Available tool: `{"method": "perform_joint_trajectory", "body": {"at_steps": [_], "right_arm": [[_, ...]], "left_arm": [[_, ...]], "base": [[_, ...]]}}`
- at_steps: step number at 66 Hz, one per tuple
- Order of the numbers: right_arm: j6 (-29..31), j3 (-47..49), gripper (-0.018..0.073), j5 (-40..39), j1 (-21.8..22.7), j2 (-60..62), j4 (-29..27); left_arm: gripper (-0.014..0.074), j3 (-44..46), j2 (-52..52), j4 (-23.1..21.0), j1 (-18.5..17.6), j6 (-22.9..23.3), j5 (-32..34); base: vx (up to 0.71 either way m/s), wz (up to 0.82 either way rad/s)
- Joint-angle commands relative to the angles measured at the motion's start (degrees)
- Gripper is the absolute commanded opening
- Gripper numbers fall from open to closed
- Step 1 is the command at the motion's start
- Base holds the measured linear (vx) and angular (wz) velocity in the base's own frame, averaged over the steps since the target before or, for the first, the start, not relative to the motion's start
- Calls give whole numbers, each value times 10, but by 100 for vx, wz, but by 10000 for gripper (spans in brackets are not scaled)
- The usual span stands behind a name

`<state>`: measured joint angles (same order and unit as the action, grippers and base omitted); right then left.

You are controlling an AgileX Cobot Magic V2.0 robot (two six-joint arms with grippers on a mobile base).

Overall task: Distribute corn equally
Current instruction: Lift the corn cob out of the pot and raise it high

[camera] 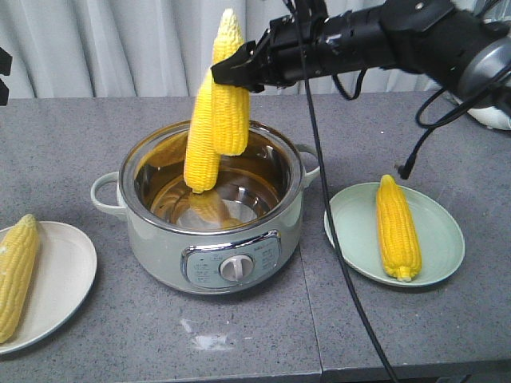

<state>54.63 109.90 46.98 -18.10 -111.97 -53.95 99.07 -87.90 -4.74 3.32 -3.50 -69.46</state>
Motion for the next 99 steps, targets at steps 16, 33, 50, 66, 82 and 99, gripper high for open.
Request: {"method": "perform_joint_trajectory", "body": {"at_steps": [16,33,50,66,82,99], "right_arm": [[-113,17,187,-19,22,116,115],[-290,17,187,0,73,162,296],[-422,17,187,46,89,197,517],[-541,17,187,120,89,219,670],[-555,17,187,168,89,224,670],[-555,17,187,183,88,224,672]], "left_arm": [[430,15,20,-9,1,1,26],[430,15,20,-9,1,1,26],[430,15,20,-9,1,1,26],[430,15,20,-9,1,1,26],[430,15,20,-9,1,1,26],[430,15,20,-9,1,1,26]], "base": [[0,0],[0,0],[0,0],[0,0],[0,0],[0,0]]}}
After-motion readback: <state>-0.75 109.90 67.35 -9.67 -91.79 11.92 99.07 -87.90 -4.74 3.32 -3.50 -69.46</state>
